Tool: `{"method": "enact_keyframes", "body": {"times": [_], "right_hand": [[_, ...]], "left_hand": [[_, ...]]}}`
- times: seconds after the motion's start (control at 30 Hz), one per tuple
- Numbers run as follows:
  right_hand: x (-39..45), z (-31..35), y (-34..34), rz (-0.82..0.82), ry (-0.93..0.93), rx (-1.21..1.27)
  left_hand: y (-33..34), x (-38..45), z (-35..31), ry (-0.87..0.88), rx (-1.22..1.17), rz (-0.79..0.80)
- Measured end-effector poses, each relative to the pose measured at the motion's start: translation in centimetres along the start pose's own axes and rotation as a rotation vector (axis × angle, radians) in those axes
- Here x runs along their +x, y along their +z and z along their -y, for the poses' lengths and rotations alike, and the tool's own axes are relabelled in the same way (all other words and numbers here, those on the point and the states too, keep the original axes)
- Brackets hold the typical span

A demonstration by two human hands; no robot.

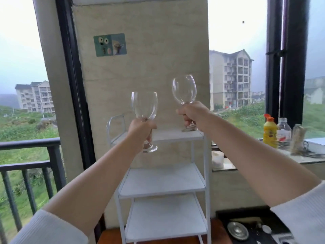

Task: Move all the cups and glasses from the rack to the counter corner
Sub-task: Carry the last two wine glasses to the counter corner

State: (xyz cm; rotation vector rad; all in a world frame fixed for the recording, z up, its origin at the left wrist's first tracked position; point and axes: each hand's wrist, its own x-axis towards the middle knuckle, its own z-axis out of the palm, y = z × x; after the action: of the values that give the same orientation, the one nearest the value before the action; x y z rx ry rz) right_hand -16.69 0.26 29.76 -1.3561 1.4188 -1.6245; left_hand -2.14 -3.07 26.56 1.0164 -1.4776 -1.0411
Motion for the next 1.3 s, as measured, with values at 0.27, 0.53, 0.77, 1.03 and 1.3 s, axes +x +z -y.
{"method": "enact_keyframes", "body": {"times": [0.27, 0.53, 0.77, 1.03, 1.3], "right_hand": [[-9.8, -1.3, -7.8, -0.085, 0.102, 0.002], [-22.6, -5.8, -17.1, -0.283, 0.254, 0.028], [-39.8, -6.8, -30.6, -0.581, 0.197, 0.069], [-60.4, -5.9, -46.3, -0.919, 0.203, 0.095], [-78.8, -1.6, -58.2, -1.369, 0.065, 0.060]], "left_hand": [[5.4, -7.5, 2.1, -0.060, -0.012, 0.293], [17.6, -17.6, 4.7, -0.131, -0.202, 0.701], [31.8, -33.9, 4.8, -0.173, -0.356, 1.183], [47.9, -55.2, 0.2, -0.290, -0.477, 1.409], [60.7, -73.8, -5.1, -0.368, -0.403, 1.577]]}}
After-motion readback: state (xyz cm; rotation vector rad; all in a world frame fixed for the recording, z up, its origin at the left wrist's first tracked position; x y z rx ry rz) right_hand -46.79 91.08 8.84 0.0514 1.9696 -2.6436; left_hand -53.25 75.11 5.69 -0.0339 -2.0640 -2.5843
